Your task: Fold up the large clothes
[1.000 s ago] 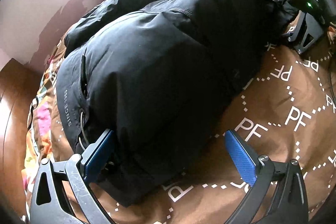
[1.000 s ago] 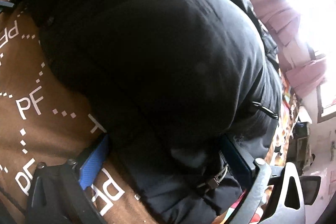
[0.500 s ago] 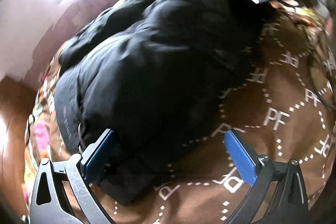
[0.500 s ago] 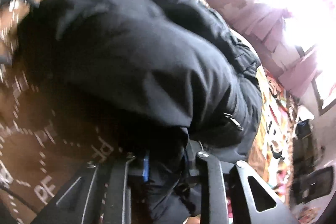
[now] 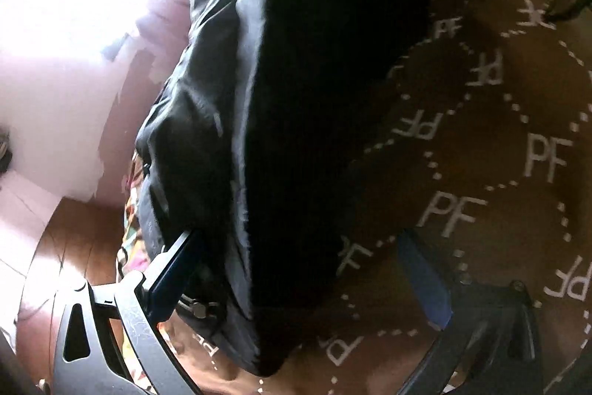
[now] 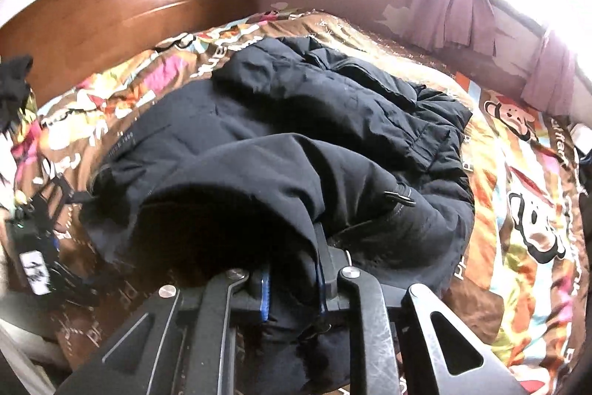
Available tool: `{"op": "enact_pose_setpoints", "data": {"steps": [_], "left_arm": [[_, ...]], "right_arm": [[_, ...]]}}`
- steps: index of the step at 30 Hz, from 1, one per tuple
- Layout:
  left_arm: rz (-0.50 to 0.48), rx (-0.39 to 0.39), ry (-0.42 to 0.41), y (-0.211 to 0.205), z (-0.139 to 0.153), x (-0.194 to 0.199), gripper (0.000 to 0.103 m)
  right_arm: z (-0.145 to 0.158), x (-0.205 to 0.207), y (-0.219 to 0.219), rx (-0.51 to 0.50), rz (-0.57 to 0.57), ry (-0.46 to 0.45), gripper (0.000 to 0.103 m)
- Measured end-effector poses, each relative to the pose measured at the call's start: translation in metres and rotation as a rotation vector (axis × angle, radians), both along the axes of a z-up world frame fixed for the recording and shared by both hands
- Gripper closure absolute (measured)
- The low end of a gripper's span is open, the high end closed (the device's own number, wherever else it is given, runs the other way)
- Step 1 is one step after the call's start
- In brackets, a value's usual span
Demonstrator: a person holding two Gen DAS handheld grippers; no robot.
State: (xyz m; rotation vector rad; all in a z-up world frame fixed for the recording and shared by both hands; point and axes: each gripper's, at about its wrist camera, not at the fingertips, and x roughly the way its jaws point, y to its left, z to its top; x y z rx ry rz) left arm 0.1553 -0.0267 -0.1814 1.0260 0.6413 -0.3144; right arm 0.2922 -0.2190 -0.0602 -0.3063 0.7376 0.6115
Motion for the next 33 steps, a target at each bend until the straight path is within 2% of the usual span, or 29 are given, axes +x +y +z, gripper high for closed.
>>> {"op": "enact_pose_setpoints", "data": {"steps": [3, 7, 14, 16, 19, 21, 23, 25, 26, 27, 30, 33], "left_arm": [[0.052, -0.002, -0.025, 0.004, 0.003, 0.011, 0.002], [0.118, 0.018, -0.017, 0.01, -0.001, 0.023, 0.003], [0.13, 0.016, 0.021, 0.015, -0.002, 0.031, 0.004], [0.119, -0.045, 0.062, 0.022, 0.002, 0.026, 0.004], [0.041, -0.202, 0.166, 0.033, 0.024, 0.017, 0.004], [-0.001, -0.261, 0.213, 0.041, 0.036, 0.012, 0.004], [0.014, -0.302, 0.26, 0.049, 0.046, 0.012, 0.004], [0.074, -0.363, 0.305, 0.061, 0.054, 0.015, 0.004], [0.104, -0.387, 0.319, 0.049, 0.056, 0.007, 0.004], [0.149, -0.43, 0.333, 0.059, 0.061, 0.012, 0.004], [0.283, -0.563, 0.375, 0.09, 0.074, 0.026, 0.004], [0.402, -0.683, 0.419, 0.115, 0.081, 0.047, 0.004]], "right_arm": [[0.003, -0.001, 0.002, 0.0, 0.005, -0.015, 0.087], [0.005, 0.001, 0.003, 0.013, 0.001, -0.002, 0.087], [-0.006, -0.001, -0.003, -0.005, 0.017, 0.054, 0.086], [-0.015, -0.001, -0.008, -0.004, 0.028, 0.104, 0.086], [-0.031, -0.005, -0.017, -0.033, 0.058, 0.168, 0.084], [-0.043, -0.009, -0.022, -0.055, 0.074, 0.206, 0.076], [-0.058, -0.014, -0.029, -0.071, 0.099, 0.266, 0.071], [-0.066, -0.018, -0.034, -0.066, 0.119, 0.32, 0.065], [-0.069, -0.02, -0.037, -0.069, 0.122, 0.337, 0.055], [-0.072, -0.022, -0.041, -0.066, 0.127, 0.354, 0.047], [-0.072, -0.024, -0.056, -0.026, 0.118, 0.399, 0.042], [-0.076, -0.018, -0.072, 0.018, 0.053, 0.45, 0.038]]}}
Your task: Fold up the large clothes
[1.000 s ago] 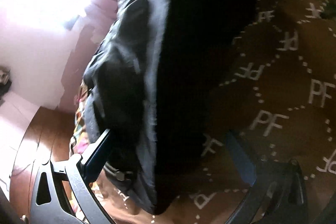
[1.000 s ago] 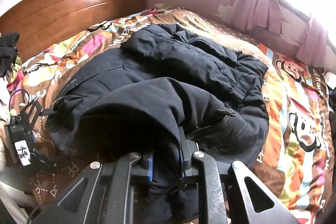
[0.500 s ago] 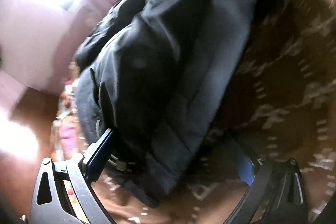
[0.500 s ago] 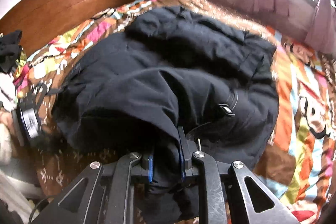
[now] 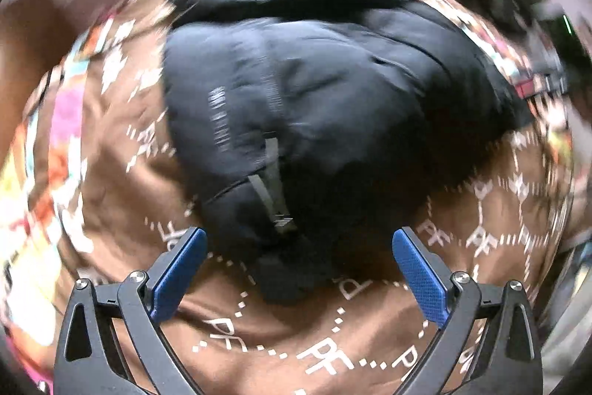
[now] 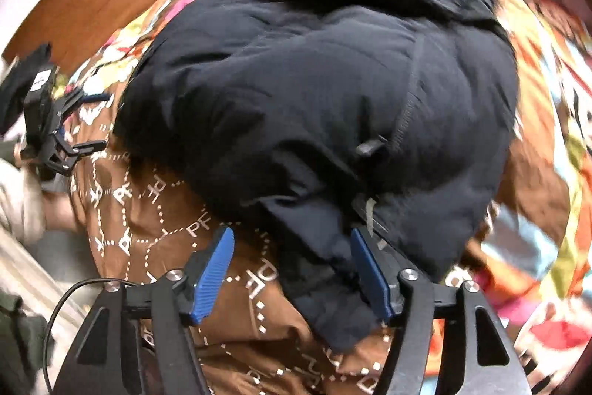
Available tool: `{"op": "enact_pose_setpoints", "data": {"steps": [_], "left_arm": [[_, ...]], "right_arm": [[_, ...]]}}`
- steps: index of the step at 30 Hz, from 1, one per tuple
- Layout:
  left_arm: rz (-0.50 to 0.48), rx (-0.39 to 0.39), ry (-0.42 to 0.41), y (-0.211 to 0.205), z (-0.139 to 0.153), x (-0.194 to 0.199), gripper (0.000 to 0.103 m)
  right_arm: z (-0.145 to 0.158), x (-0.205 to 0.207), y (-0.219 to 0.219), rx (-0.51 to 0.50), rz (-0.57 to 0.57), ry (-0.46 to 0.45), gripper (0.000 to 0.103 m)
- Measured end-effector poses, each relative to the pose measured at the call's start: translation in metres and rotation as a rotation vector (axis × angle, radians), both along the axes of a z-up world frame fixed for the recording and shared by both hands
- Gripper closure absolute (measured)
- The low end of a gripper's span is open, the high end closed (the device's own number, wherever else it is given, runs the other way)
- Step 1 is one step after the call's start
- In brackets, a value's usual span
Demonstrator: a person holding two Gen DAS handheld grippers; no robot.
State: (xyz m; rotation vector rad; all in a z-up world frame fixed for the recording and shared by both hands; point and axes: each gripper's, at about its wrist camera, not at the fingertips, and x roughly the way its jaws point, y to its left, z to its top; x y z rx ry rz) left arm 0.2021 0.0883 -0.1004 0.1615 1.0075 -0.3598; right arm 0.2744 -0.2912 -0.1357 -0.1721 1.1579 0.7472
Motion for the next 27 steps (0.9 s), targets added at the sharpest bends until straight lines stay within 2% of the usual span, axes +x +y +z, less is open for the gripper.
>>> {"op": "enact_pose_setpoints", "data": {"steps": [3, 7, 10, 13, 16, 19, 23, 25, 27], "left_arm": [[0.078, -0.055, 0.065, 0.009, -0.002, 0.012, 0.004], [0.137, -0.086, 0.131, 0.02, -0.003, 0.024, 0.004], [0.162, -0.107, 0.153, 0.025, -0.006, 0.027, 0.004], [0.158, -0.112, 0.165, 0.033, -0.008, 0.038, 0.004], [0.149, -0.114, 0.179, 0.038, -0.016, 0.04, 0.004], [0.138, -0.137, 0.219, 0.042, -0.025, 0.043, 0.004], [0.117, -0.189, 0.278, 0.042, -0.036, 0.044, 0.005], [0.114, -0.206, 0.306, 0.041, -0.04, 0.044, 0.007], [0.1, -0.215, 0.327, 0.041, -0.043, 0.044, 0.02]], "right_arm": [[-0.012, 0.011, -0.013, -0.014, -0.1, 0.062, 0.038], [-0.029, 0.024, -0.025, 0.005, -0.183, 0.155, 0.038], [-0.028, 0.027, -0.03, 0.0, -0.215, 0.155, 0.039], [-0.017, 0.025, -0.037, -0.003, -0.229, 0.124, 0.039], [-0.016, 0.024, -0.052, -0.011, -0.262, 0.133, 0.038], [-0.024, 0.023, -0.071, -0.001, -0.31, 0.18, 0.038], [-0.048, 0.023, -0.082, 0.095, -0.336, 0.297, 0.038], [-0.056, 0.024, -0.079, 0.114, -0.328, 0.32, 0.038], [-0.061, 0.025, -0.075, 0.108, -0.314, 0.319, 0.038]]}}
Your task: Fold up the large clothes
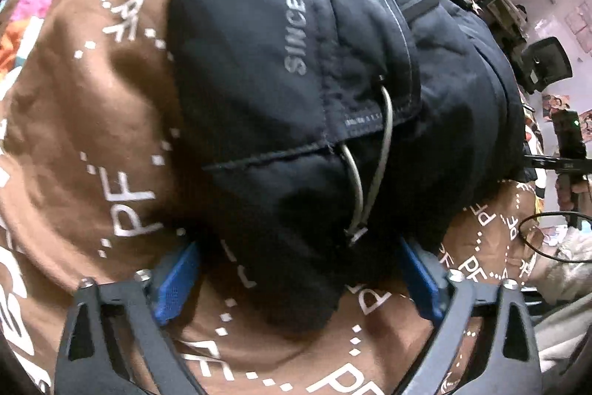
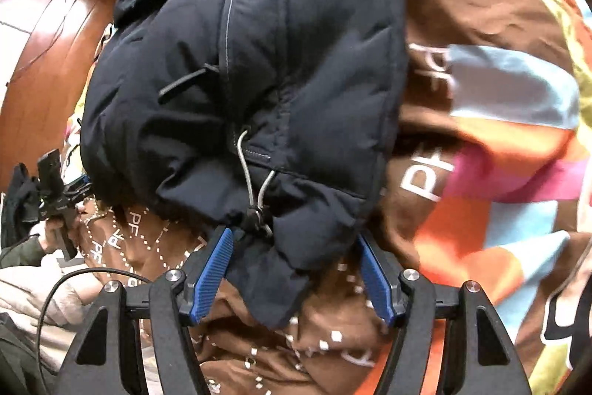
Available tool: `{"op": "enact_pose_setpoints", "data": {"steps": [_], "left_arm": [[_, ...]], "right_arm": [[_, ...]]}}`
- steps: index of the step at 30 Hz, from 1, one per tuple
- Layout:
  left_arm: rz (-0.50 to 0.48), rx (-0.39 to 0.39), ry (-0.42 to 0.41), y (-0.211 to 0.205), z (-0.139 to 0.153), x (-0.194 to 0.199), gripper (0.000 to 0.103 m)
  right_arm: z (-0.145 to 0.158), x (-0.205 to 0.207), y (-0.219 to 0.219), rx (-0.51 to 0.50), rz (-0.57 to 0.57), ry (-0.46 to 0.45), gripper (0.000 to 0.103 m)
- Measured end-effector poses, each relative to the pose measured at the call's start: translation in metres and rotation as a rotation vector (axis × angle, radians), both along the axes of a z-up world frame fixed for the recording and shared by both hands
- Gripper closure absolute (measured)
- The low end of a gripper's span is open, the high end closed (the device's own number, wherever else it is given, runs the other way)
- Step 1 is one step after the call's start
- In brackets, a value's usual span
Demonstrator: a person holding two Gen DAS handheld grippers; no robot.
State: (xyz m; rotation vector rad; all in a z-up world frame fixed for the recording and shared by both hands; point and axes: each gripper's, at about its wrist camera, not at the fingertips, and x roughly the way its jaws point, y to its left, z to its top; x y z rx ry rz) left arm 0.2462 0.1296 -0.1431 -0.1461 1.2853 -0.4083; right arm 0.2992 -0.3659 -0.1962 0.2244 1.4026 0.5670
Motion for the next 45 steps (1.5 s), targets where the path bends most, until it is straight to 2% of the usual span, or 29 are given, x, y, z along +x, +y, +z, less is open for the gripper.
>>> {"op": "enact_pose_setpoints", "data": {"steps": [2, 4, 5, 7, 8, 11, 14, 19, 24, 28, 32, 39, 43, 45], "left_arm": [[-0.014, -0.008, 0.017, -0.001, -0.001, 0.0, 0.044], [-0.012, 0.001, 0.03, -0.002, -0.001, -0.002, 0.061], [-0.003, 0.003, 0.031, -0.001, 0.0, -0.003, 0.074], [0.022, -0.003, 0.037, 0.002, 0.005, -0.001, 0.084], [0.036, 0.002, 0.032, 0.002, 0.009, -0.001, 0.089], [0.042, 0.032, -0.008, -0.003, 0.026, -0.006, 0.094], [0.038, 0.018, -0.053, -0.003, 0.048, -0.013, 0.097], [0.001, -0.014, -0.186, 0.002, 0.102, -0.024, 0.098], [-0.052, 0.006, -0.347, -0.011, 0.164, -0.026, 0.099], [-0.103, 0.067, -0.454, -0.029, 0.207, -0.038, 0.099], [-0.127, 0.088, -0.524, -0.052, 0.24, -0.055, 0.1], [-0.169, 0.099, -0.618, -0.069, 0.294, -0.085, 0.1], [-0.111, 0.08, -0.643, -0.065, 0.309, -0.071, 0.1], [-0.055, 0.068, -0.635, -0.061, 0.311, -0.051, 0.099]], "right_arm": [[-0.003, 0.002, 0.005, -0.006, 0.009, 0.003, 0.039], [-0.006, 0.001, 0.008, -0.015, 0.009, 0.013, 0.051], [-0.005, 0.001, 0.009, -0.014, 0.01, 0.016, 0.058], [-0.001, -0.001, 0.008, -0.005, 0.007, 0.009, 0.07], [0.004, -0.002, 0.006, -0.001, 0.0, 0.001, 0.079], [0.022, -0.008, 0.007, -0.001, 0.006, -0.041, 0.085], [0.045, -0.014, 0.009, 0.024, 0.012, -0.098, 0.088], [0.097, -0.022, -0.001, 0.166, -0.024, -0.178, 0.091], [0.147, -0.032, -0.015, 0.257, -0.065, -0.286, 0.093], [0.183, -0.043, -0.017, 0.284, -0.067, -0.382, 0.094], [0.214, -0.058, -0.021, 0.362, -0.078, -0.437, 0.094], [0.269, -0.083, -0.033, 0.433, -0.08, -0.558, 0.094], [0.293, -0.088, -0.041, 0.465, -0.094, -0.609, 0.094], [0.298, -0.08, -0.044, 0.48, -0.112, -0.62, 0.094]]}}
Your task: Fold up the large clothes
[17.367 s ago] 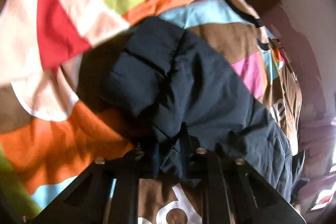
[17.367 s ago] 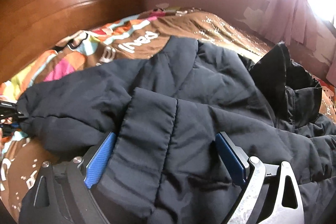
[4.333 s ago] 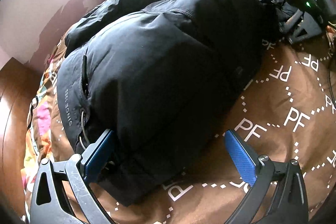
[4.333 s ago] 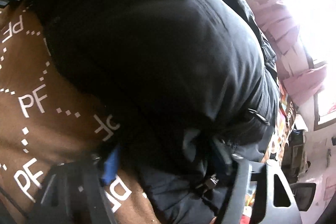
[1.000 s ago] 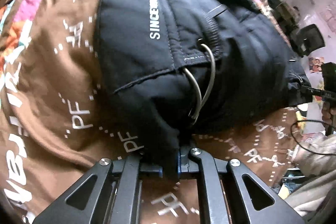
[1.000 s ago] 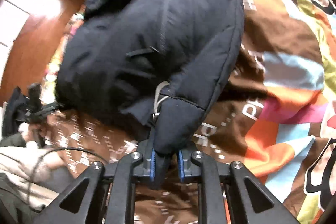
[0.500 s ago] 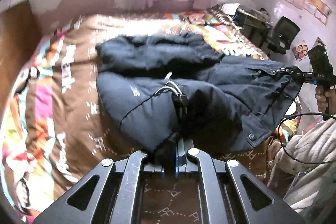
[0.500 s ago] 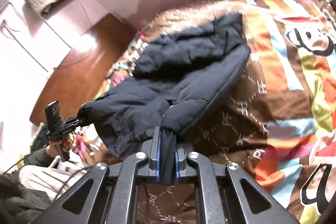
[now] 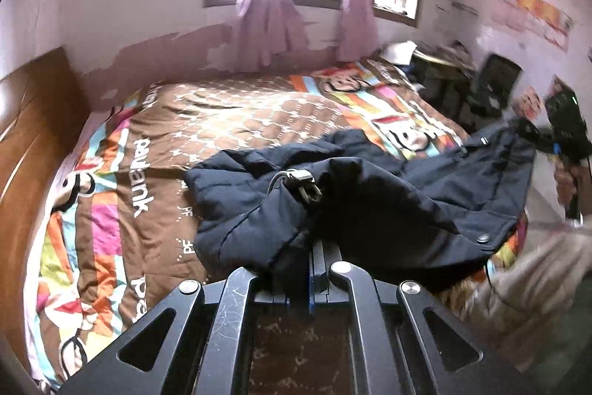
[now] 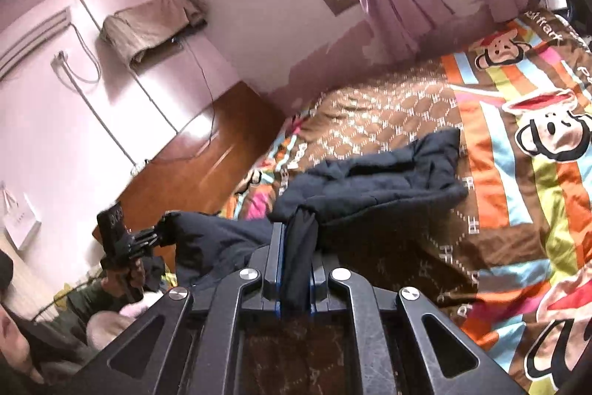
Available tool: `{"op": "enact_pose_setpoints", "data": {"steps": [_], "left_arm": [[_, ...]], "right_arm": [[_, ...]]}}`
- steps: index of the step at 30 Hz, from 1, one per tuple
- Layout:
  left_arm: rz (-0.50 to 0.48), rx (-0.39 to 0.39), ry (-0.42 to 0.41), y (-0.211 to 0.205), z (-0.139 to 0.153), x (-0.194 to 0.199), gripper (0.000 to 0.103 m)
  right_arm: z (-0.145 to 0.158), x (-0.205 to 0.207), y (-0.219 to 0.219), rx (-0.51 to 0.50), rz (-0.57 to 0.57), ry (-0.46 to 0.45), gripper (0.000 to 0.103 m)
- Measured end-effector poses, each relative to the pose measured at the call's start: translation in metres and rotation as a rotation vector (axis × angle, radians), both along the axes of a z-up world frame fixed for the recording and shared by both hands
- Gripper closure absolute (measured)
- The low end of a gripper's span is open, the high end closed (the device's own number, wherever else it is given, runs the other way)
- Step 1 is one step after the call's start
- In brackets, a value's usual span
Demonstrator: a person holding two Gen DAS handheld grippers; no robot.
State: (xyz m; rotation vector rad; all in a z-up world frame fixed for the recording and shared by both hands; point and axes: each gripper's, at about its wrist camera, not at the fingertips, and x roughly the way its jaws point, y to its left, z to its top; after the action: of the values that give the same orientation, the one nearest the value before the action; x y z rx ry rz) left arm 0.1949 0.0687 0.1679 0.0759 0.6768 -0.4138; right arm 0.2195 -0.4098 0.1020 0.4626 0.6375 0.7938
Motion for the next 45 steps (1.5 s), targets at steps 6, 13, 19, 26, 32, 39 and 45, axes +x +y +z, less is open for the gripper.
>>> {"op": "enact_pose_setpoints", "data": {"steps": [6, 13, 19, 26, 32, 39, 45], "left_arm": [[0.102, -0.062, 0.028, 0.011, 0.002, 0.069, 0.099], [0.179, -0.083, 0.06, 0.021, 0.004, 0.15, 0.099], [0.226, -0.045, 0.093, 0.018, -0.018, 0.222, 0.099], [0.261, -0.059, 0.126, 0.026, -0.063, 0.281, 0.098], [0.299, -0.103, 0.151, 0.037, -0.091, 0.307, 0.094], [0.334, -0.141, 0.065, 0.044, -0.085, 0.308, 0.069], [0.346, -0.17, -0.047, 0.048, -0.067, 0.296, 0.041]], "right_arm": [[0.004, 0.054, 0.005, 0.014, -0.05, 0.018, 0.094], [-0.001, 0.151, 0.009, 0.044, -0.153, 0.064, 0.094], [-0.019, 0.228, 0.02, 0.004, -0.223, 0.092, 0.094], [-0.051, 0.305, 0.038, -0.093, -0.261, 0.161, 0.094], [-0.087, 0.345, 0.051, -0.135, -0.273, 0.182, 0.094], [-0.122, 0.362, 0.053, -0.126, -0.298, 0.212, 0.091], [-0.12, 0.362, 0.057, -0.14, -0.288, 0.194, 0.063]]}}
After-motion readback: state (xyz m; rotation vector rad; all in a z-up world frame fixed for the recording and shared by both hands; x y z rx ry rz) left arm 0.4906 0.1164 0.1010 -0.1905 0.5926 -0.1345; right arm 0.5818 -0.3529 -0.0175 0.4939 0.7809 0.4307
